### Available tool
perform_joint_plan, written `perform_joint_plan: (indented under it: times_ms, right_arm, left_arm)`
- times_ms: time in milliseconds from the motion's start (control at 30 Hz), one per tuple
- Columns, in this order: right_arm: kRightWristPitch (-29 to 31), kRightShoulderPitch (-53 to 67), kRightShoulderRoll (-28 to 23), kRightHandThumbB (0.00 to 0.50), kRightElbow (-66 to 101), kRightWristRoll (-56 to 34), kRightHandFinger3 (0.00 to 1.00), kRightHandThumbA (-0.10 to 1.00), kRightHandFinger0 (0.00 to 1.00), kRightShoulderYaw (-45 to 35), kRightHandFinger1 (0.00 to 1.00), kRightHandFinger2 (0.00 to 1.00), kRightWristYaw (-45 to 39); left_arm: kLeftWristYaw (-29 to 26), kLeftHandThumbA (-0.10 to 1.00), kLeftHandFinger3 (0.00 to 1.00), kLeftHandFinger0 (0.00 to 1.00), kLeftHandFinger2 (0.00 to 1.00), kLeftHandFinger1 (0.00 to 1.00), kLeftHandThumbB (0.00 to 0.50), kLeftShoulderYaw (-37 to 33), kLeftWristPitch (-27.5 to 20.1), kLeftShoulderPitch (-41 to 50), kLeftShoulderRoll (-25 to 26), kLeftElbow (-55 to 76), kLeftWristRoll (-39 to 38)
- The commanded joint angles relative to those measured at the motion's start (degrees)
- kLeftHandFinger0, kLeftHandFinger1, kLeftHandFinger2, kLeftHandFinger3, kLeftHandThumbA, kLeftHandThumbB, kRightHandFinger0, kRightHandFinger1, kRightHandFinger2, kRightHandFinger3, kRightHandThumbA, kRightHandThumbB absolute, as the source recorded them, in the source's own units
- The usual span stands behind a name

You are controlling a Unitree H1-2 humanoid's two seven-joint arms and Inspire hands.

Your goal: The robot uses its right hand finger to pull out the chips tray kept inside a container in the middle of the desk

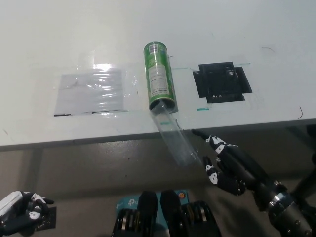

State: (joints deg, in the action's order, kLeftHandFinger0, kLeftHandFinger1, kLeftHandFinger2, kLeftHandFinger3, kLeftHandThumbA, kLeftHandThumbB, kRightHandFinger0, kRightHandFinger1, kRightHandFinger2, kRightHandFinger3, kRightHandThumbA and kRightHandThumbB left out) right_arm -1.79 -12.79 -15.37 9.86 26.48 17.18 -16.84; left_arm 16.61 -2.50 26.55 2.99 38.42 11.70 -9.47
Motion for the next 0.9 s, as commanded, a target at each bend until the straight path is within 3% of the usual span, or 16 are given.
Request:
perform_joint_plan:
  times_ms: [0, 167, 233, 400, 467, 567, 667, 733, 800, 867]
  right_arm:
    - [0.5, -0.3, -0.3, 0.278, 1.3, -2.1, 1.0, -0.1, 0.0, -1.5, 0.0, 1.0, 0.1]
    - [-0.8, 0.5, -0.3, 0.284, 2.9, -5.4, 1.0, -0.1, 0.0, -4.0, 0.0, 1.0, 0.0]
    - [-1.7, 1.6, -0.3, 0.256, 4.1, -8.4, 1.0, -0.1, 0.02, -6.1, 0.06, 1.0, -0.1]
    - [-1.2, 4.2, -0.5, 0.237, 5.0, -10.1, 1.0, -0.1, 0.03, -9.4, 0.09, 1.0, 0.6]
    - [1.0, 6.6, -0.1, 0.25, 4.3, -11.9, 1.0, -0.1, 0.1, -12.4, 0.08, 1.0, 2.7]
    - [4.2, 8.5, 1.5, 0.254, 1.2, -14.7, 1.0, -0.1, 0.0, -16.0, 0.0, 1.0, 5.0]
    - [3.1, 10.7, 3.6, 0.243, -0.3, -17.0, 1.0, -0.1, 0.0, -19.3, 0.0, 1.0, 6.2]
    - [3.7, 11.8, 4.9, 0.24, -1.8, -17.2, 1.0, -0.1, 0.0, -21.0, 0.0, 0.9, 7.5]
    - [2.5, 12.7, 6.1, 0.205, -3.4, -19.2, 0.97, -0.1, 0.0, -22.7, 0.0, 0.8, 7.7]
    - [2.5, 12.9, 6.8, 0.209, -4.5, -20.4, 0.95, -0.1, 0.0, -23.7, 0.0, 0.77, 8.0]
  left_arm:
    - [-1.4, 0.12, 0.87, 0.59, 0.7, 0.6, 0.0, 1.2, 0.4, -0.3, 0.8, 1.1, 0.3]
    - [-1.7, 0.12, 0.88, 0.59, 0.69, 0.6, 0.0, 1.4, 0.4, -0.2, 0.5, 1.1, 0.0]
    - [-1.5, 0.12, 0.88, 0.61, 0.71, 0.61, 0.0, 1.5, 0.4, 0.0, 0.6, 1.2, 0.2]
    - [-1.6, 0.11, 0.88, 0.6, 0.7, 0.61, 0.0, 1.6, 0.4, 0.3, 0.4, 1.3, 0.6]
    - [-1.8, 0.1, 0.88, 0.6, 0.7, 0.61, 0.0, 1.7, 0.4, 0.5, 0.1, 1.0, 0.1]
    - [-1.6, 0.1, 0.89, 0.6, 0.7, 0.61, 0.0, 1.8, 0.4, 0.6, 0.1, 1.2, 0.2]
    - [-1.3, 0.1, 0.88, 0.59, 0.7, 0.6, 0.0, 1.7, 0.4, 0.5, 0.0, 1.0, 0.6]
    - [-1.6, 0.09, 0.87, 0.59, 0.69, 0.6, 0.0, 1.8, 0.4, 0.7, -0.2, 0.8, 0.4]
    - [-1.6, 0.09, 0.87, 0.6, 0.69, 0.6, 0.0, 1.8, 0.4, 0.8, -0.4, 0.8, 0.9]
    - [-1.5, 0.09, 0.87, 0.6, 0.69, 0.6, 0.0, 2.0, 0.4, 0.8, -0.5, 0.7, 0.9]
